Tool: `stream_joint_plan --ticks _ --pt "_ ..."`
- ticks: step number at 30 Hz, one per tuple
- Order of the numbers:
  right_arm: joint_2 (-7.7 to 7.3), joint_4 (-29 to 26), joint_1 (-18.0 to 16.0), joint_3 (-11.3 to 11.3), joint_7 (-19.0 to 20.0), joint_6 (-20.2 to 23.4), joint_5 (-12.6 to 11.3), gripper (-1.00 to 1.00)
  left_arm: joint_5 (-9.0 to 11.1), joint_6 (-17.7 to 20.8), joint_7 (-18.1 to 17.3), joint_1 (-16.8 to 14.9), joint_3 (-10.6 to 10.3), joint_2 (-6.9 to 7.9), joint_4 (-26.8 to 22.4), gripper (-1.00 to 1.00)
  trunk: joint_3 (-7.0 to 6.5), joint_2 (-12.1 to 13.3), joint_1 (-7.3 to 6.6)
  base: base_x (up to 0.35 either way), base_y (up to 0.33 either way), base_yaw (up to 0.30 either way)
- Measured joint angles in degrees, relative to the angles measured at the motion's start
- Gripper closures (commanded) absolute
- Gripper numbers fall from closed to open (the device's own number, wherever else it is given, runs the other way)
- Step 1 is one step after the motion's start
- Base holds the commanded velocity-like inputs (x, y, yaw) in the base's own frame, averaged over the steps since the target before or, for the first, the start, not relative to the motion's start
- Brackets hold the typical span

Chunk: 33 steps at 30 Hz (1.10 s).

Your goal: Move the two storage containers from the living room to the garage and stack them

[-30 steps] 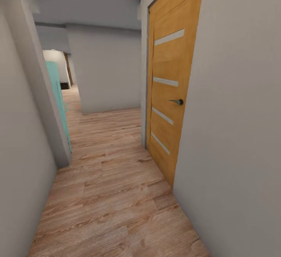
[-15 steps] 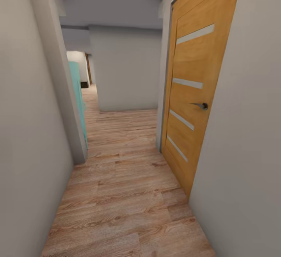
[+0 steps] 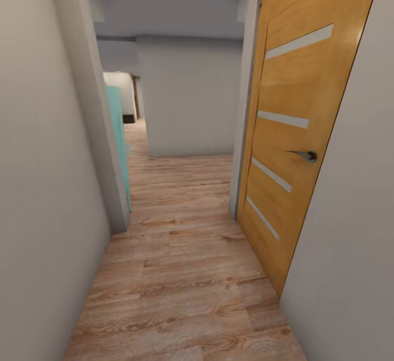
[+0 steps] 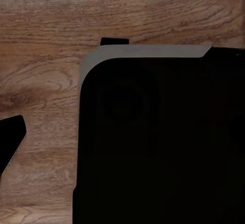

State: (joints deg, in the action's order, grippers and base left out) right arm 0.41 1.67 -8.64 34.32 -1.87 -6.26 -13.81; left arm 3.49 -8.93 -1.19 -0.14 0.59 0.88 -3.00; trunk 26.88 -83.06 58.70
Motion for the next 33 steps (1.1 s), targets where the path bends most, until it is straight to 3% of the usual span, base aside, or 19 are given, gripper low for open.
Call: stream_joint_plan --ticks 15,33 --pt "0.11 0.00 0.00 0.00 0.07 0.02 0.00 -1.00 0.01 0.01 0.00 -0.02 0.06 0.00 0.00 -1.00 0.00 0.00 0.00 0.322 0.000 0.001" --pt "0.02 0.00 0.00 0.00 0.02 -0.04 0.00 -1.00 0.01 0.10 0.00 -0.01 0.07 -0.05 0.00 -1.00 0.23 0.00 0.00 0.322 0.000 0.182"
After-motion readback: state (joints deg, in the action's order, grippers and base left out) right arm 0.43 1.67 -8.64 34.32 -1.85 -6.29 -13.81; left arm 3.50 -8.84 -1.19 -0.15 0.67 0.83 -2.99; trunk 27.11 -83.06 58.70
